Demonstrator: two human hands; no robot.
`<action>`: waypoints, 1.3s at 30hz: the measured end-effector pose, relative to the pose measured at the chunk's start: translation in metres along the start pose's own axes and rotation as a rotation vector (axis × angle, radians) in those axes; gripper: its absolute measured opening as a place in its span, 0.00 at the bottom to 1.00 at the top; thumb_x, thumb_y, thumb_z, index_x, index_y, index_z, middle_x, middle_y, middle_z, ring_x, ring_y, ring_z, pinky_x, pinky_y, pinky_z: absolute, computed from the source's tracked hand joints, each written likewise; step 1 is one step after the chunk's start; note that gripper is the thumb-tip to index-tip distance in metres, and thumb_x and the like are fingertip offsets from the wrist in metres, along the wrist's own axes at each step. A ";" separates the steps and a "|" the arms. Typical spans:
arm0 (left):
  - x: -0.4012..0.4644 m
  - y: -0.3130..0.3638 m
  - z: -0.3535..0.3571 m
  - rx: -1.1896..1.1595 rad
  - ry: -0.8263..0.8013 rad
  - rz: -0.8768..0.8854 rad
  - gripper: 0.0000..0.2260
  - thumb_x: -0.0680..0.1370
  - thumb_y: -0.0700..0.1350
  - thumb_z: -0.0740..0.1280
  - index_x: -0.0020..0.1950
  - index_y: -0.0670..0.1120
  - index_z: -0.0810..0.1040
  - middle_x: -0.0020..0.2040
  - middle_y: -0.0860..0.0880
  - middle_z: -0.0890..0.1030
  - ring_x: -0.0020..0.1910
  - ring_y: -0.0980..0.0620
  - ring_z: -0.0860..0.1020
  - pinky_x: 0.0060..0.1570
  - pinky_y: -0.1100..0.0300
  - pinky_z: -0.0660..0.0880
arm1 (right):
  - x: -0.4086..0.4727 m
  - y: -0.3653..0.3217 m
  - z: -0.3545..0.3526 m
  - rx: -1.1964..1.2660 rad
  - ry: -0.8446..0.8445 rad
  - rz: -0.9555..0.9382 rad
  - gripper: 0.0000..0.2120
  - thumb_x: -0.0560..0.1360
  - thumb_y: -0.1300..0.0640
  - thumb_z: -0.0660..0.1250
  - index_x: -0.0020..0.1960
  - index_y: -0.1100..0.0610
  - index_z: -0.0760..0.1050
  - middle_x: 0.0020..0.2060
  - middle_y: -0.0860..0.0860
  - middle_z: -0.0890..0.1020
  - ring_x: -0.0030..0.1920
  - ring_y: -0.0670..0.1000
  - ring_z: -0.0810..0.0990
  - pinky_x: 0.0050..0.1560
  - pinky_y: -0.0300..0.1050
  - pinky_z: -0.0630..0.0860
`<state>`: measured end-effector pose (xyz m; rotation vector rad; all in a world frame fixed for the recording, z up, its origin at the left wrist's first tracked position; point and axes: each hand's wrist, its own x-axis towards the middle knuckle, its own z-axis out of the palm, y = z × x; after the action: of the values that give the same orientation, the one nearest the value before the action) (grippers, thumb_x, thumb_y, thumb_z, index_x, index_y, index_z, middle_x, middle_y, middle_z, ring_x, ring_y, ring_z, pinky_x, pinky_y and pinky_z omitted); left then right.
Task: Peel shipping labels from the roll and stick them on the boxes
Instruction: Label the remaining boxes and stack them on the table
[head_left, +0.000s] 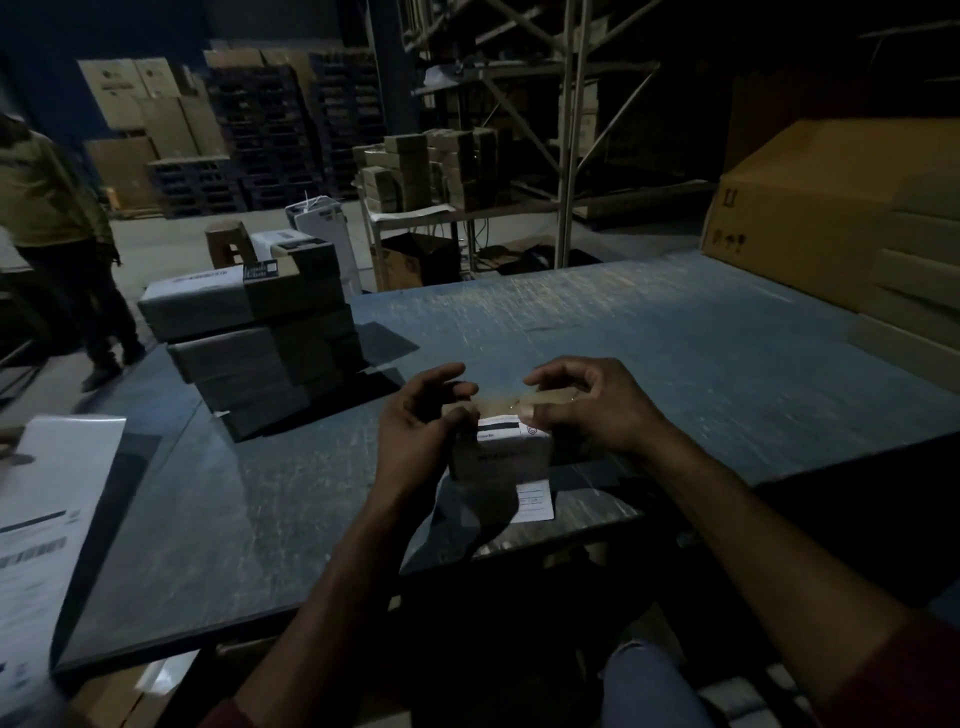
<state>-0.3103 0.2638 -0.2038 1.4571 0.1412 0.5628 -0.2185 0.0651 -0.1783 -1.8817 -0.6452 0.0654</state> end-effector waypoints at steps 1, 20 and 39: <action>0.001 -0.005 0.000 0.009 0.013 -0.017 0.18 0.76 0.31 0.74 0.63 0.46 0.83 0.54 0.44 0.86 0.54 0.45 0.85 0.49 0.56 0.82 | 0.001 0.001 0.001 -0.012 0.016 -0.001 0.15 0.66 0.53 0.85 0.50 0.47 0.86 0.47 0.46 0.87 0.48 0.47 0.85 0.52 0.45 0.80; 0.003 0.000 0.008 0.099 -0.075 -0.181 0.06 0.82 0.49 0.71 0.56 0.51 0.85 0.51 0.46 0.87 0.48 0.49 0.83 0.40 0.58 0.76 | 0.012 0.010 0.001 0.061 0.012 0.111 0.02 0.73 0.56 0.79 0.46 0.53 0.88 0.43 0.48 0.89 0.48 0.51 0.87 0.58 0.58 0.83; 0.017 0.029 0.018 0.108 -0.073 -0.463 0.19 0.82 0.58 0.68 0.49 0.43 0.87 0.39 0.46 0.88 0.35 0.49 0.86 0.34 0.63 0.78 | -0.008 -0.003 -0.046 -0.614 -0.416 -0.372 0.59 0.61 0.34 0.83 0.81 0.32 0.50 0.83 0.35 0.46 0.83 0.43 0.41 0.80 0.50 0.50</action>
<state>-0.2963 0.2557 -0.1691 1.4845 0.4435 0.1259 -0.2112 0.0230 -0.1592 -2.3155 -1.4178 0.0171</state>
